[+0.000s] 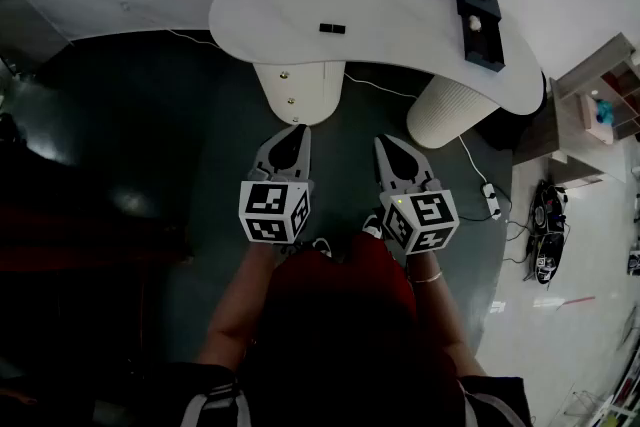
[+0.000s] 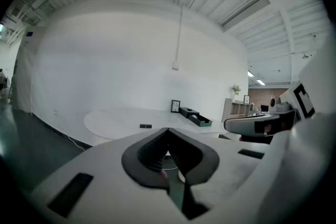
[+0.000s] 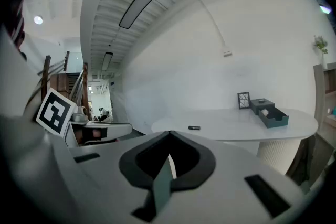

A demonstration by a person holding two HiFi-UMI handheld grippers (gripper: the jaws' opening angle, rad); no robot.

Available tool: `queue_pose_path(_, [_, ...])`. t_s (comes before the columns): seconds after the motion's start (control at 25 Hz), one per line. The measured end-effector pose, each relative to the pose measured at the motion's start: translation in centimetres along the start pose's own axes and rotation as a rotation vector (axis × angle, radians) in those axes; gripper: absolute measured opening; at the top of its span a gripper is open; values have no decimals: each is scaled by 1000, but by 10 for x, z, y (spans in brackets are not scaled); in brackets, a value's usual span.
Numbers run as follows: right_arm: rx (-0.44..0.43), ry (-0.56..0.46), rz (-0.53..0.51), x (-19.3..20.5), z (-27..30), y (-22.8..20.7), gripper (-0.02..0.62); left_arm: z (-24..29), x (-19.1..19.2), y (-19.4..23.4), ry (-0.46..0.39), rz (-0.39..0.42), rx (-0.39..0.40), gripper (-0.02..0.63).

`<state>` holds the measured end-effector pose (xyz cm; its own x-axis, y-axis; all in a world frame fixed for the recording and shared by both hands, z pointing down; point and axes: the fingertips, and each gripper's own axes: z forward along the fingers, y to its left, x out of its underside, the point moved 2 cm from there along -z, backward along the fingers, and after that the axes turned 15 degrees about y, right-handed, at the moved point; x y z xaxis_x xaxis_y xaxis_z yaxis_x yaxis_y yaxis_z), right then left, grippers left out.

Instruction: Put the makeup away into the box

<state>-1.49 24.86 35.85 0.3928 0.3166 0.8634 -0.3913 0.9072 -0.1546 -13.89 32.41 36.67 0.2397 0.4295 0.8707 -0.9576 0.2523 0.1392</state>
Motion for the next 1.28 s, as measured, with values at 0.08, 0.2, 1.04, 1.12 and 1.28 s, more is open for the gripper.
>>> queue_pose_path(0.08, [-3, 2, 2, -2, 5, 1, 14, 2, -3, 5, -8, 2, 9, 21])
queue_pose_path(0.2, [-9, 1, 11, -4, 12, 1, 14, 6, -7, 12, -14, 2, 17, 21])
queue_pose_path(1.04, [-70, 13, 66, -48, 89, -95, 15, 129, -55, 49, 60, -5, -63, 23])
queue_pose_path(1.12, [-78, 17, 73, -49, 94, -104, 15, 141, -57, 50, 68, -20, -59, 25])
queue_pose_path(1.28, [-95, 26, 87, -51, 105, -122, 15, 163, -64, 51, 91, -18, -69, 25])
